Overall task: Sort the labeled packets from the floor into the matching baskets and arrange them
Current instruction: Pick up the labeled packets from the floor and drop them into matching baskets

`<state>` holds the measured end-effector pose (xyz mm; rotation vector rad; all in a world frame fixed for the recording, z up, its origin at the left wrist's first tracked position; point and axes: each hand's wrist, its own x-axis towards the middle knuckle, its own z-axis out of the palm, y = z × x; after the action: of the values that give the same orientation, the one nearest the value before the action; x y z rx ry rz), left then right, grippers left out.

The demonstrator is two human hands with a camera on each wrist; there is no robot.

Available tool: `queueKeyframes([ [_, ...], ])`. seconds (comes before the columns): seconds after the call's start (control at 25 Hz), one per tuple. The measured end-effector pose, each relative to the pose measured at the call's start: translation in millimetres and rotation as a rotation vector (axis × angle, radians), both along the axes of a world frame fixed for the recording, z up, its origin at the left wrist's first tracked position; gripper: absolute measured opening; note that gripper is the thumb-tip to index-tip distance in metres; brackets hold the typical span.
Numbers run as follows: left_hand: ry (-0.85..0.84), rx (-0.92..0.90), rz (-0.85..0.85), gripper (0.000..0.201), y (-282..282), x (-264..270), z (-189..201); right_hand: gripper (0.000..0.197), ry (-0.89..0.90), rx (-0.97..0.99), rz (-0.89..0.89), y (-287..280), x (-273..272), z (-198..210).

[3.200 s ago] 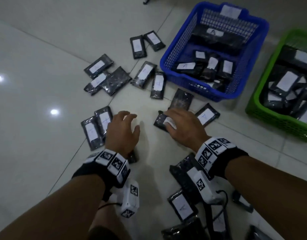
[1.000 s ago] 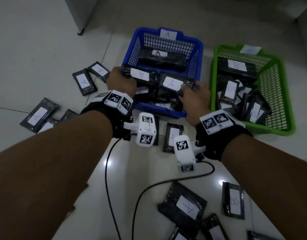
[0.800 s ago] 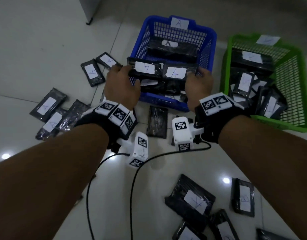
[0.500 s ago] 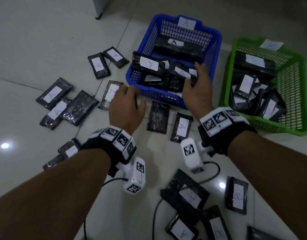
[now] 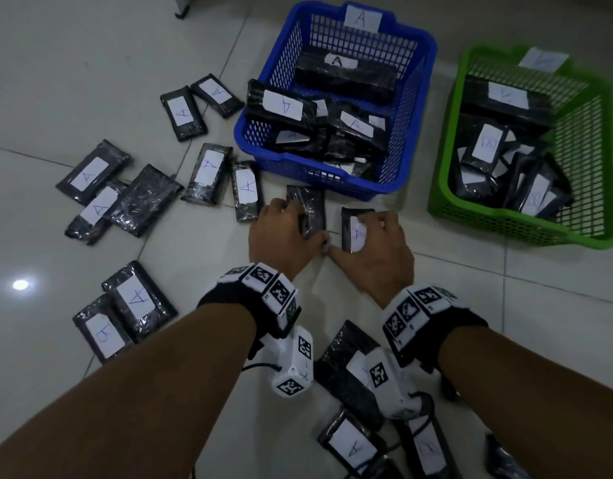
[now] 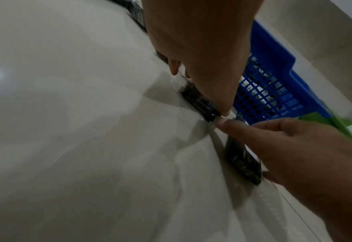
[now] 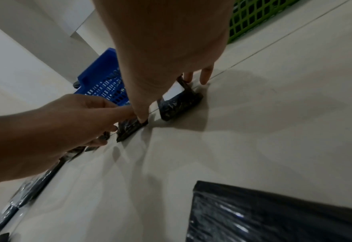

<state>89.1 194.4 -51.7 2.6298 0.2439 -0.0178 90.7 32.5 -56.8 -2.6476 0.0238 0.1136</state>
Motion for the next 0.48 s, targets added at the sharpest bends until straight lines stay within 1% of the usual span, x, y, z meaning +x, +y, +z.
queueKeyframes([
  [0.08,0.014,-0.015,0.025,0.052,-3.0,1.0,0.1,0.07,0.024,0.042,0.0,-0.3,1.7,-3.2],
  [0.16,0.051,-0.014,0.037,0.057,-6.0,3.1,2.5,0.068,0.03,0.147,-0.011,-7.9,0.1,-6.6],
  [0.24,0.081,-0.033,0.051,0.061,-8.9,3.7,4.2,0.077,0.083,0.198,-0.036,-20.8,-4.0,-5.6],
  [0.32,0.122,-0.025,0.067,0.067,-11.9,2.3,6.1,0.088,0.178,0.159,-0.06,-34.5,-5.7,-1.8],
  [0.36,0.142,-0.006,0.075,0.068,-14.5,0.4,7.6,0.087,0.229,0.164,-0.069,-41.4,-6.0,1.2],
  [0.4,0.152,0.011,0.079,0.067,-15.9,-2.4,9.2,0.078,0.272,0.21,-0.075,-46.3,-5.9,4.3],
  [0.48,0.111,0.019,0.095,0.054,-18.2,-9.5,14.2,0.047,0.335,0.365,-0.079,-54.3,-7.0,12.3],
])
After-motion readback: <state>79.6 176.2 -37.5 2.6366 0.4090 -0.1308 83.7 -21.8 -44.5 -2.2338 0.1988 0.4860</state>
